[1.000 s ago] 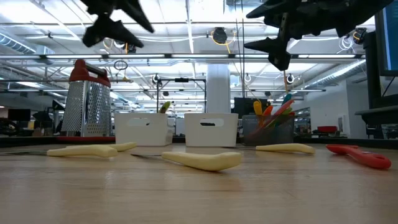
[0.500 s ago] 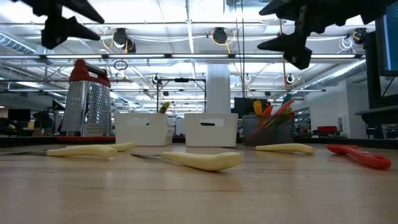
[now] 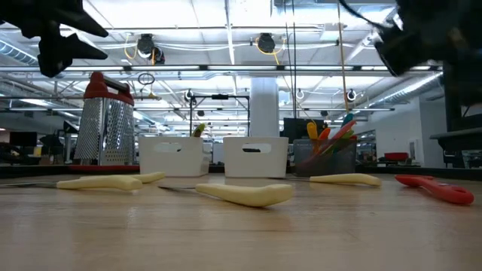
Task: Pick & Place Kitchen Items
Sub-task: Put the red serving spoon into the left white bin
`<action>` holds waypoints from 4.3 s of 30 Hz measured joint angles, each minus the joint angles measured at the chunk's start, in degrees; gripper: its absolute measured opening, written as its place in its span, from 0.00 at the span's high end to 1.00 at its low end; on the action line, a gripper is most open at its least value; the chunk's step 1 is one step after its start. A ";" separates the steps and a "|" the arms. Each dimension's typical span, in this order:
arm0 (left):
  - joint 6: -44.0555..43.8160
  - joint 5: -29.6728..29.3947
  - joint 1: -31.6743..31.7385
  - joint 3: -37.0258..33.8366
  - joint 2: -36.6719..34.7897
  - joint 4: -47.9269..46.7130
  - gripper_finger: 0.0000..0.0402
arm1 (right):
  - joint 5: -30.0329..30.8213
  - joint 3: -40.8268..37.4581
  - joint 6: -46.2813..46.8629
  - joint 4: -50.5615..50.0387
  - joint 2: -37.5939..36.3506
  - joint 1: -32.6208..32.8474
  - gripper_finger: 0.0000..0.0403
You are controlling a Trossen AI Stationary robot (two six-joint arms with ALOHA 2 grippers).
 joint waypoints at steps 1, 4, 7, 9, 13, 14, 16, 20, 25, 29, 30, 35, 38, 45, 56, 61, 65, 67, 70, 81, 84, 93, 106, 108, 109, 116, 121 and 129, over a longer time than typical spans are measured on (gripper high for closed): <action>0.43 0.17 -0.02 0.00 0.00 0.02 0.54 | -0.62 0.00 3.09 -2.49 0.00 0.23 0.37; 0.87 0.31 -0.02 0.00 0.13 0.02 0.54 | 0.54 0.00 9.30 -8.99 0.00 0.55 0.37; 1.65 0.31 -0.02 0.00 0.12 0.01 0.54 | 3.64 0.00 14.70 -11.33 0.00 0.50 0.37; 2.47 0.31 -0.02 0.00 0.11 0.02 0.54 | 5.90 0.00 16.99 -11.38 0.00 0.40 0.37; 3.27 0.29 -0.02 0.00 0.11 0.02 0.54 | 9.90 0.00 19.65 -12.06 0.00 0.32 0.37; 3.48 0.29 -0.02 0.00 0.11 0.01 0.54 | 10.99 0.00 20.31 -12.57 0.00 0.32 0.37; 4.51 0.26 -0.02 0.00 0.11 0.00 0.54 | 13.41 0.00 21.73 -14.13 0.00 0.32 0.37; 6.74 -1.38 0.05 0.00 0.11 0.00 0.54 | 16.36 0.00 24.24 -16.91 0.02 0.32 0.37; 7.75 -3.10 0.09 0.00 0.11 -0.06 0.54 | 16.62 0.00 27.21 -17.63 1.03 -0.18 0.37; 7.92 -3.14 0.11 0.00 0.08 -0.27 0.54 | 17.80 0.00 30.17 -17.11 3.35 -0.35 0.37; 7.93 -3.12 0.11 0.00 0.07 -0.48 0.54 | 18.38 0.00 31.20 -16.61 4.26 -0.38 0.37; 7.79 -2.35 0.13 0.00 0.07 -0.52 0.54 | 19.40 0.00 34.54 -13.37 8.92 -0.55 0.37; 8.31 -0.97 0.16 0.00 0.07 -0.78 0.54 | 19.38 0.00 35.48 -11.46 12.06 -0.89 0.37; 8.35 -0.04 0.16 0.00 0.07 -1.29 0.54 | 19.07 0.28 37.76 -10.43 20.34 -1.45 0.37; 8.37 0.53 0.16 0.00 0.06 -1.35 0.54 | 19.38 0.13 37.29 -15.58 25.27 -1.45 0.37; 8.41 0.47 0.16 0.00 0.04 -1.31 0.54 | 19.63 0.13 37.81 -19.23 25.31 -1.45 0.43; 8.41 0.35 0.16 0.00 0.05 -1.24 0.54 | 19.63 0.13 37.80 -21.60 25.33 -1.44 0.57; 8.41 0.34 0.16 0.00 0.07 -1.10 0.54 | 19.57 0.11 37.38 -22.47 25.35 -1.42 0.66; 8.43 0.34 0.16 0.00 0.05 -0.96 0.54 | 19.97 0.07 36.02 -23.22 25.35 -1.38 0.80; 7.95 0.36 0.16 0.00 0.05 -0.87 0.54 | 20.26 -0.01 35.02 -24.02 25.00 -1.37 0.91; 8.22 0.38 0.16 0.00 0.07 -0.87 0.54 | 19.76 -0.05 32.71 -23.86 23.88 -1.38 0.94; 11.20 3.69 0.16 0.00 0.13 -0.85 0.54 | 26.89 -0.43 27.89 -19.63 14.00 -1.40 0.94; 11.37 3.16 0.22 0.00 0.13 -0.65 0.54 | 45.67 -0.20 15.40 8.74 5.14 -1.49 0.94; 10.87 3.22 0.24 0.00 0.13 -0.29 0.54 | 48.91 -0.18 11.46 15.81 5.58 -1.62 0.94; 10.60 3.32 0.25 0.00 0.13 -0.10 0.54 | 50.38 -0.13 9.60 19.30 6.13 -1.82 0.94; 7.84 5.07 0.25 0.00 2.70 6.89 0.54 | 52.16 -0.09 -4.16 38.64 11.55 -3.95 0.94; 4.06 5.93 0.24 0.00 8.24 17.06 0.54 | 46.59 -0.09 -9.82 49.37 15.62 -5.92 0.94; 7.98 2.98 3.17 0.09 22.33 42.76 0.54 | 32.91 -0.09 -16.90 57.95 17.97 -10.86 0.94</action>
